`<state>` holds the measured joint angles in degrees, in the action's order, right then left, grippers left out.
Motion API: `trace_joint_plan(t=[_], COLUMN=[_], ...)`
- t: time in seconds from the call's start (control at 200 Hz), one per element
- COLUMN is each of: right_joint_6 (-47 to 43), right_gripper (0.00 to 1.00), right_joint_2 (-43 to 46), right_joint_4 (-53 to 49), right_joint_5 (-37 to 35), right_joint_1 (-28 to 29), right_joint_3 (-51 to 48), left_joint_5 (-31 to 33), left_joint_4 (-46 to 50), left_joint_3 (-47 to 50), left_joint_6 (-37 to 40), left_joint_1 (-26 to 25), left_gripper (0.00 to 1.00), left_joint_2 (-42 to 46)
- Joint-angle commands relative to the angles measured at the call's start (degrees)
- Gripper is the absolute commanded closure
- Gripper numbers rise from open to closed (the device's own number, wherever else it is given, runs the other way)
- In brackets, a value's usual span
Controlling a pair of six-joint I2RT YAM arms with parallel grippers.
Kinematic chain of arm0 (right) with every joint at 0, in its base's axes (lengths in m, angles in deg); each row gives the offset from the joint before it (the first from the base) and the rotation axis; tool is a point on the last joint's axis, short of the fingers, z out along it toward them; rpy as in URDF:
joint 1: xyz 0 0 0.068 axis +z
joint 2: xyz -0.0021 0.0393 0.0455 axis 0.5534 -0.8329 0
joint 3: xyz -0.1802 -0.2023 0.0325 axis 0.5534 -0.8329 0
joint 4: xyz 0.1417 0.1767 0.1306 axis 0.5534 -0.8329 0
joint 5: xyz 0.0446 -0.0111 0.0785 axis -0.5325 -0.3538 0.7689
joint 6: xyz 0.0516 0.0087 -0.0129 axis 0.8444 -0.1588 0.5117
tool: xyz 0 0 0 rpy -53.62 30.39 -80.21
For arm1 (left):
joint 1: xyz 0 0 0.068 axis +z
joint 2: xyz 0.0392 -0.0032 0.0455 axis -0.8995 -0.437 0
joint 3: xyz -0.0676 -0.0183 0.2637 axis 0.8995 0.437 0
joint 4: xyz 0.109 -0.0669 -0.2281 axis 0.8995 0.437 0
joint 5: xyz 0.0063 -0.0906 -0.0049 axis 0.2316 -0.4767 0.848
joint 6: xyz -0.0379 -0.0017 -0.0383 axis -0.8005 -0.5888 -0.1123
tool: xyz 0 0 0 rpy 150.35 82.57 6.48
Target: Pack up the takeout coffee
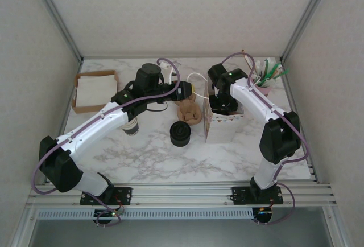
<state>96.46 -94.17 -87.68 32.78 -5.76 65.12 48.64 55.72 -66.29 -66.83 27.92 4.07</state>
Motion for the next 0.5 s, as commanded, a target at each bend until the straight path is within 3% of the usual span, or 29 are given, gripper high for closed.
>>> trace_joint_plan(t=[0.0, 0.491], right_joint_6=[0.0, -0.1], right_gripper=[0.31, 0.30], right_joint_2=[-1.8, -1.3], right_joint_4=[-1.7, -1.8], right_joint_5=[1.7, 1.7], right_joint_1=[0.0, 0.0], right_joint_3=[-2.5, -2.6], left_joint_5=[0.4, 0.5], left_joint_4=[0.3, 0.3], left_joint_3=[-1.8, -1.8], left_joint_6=[-0.5, -0.8], left_joint_1=[0.2, 0.2], left_gripper=[0.67, 0.67], left_joint_2=[-0.2, -0.1])
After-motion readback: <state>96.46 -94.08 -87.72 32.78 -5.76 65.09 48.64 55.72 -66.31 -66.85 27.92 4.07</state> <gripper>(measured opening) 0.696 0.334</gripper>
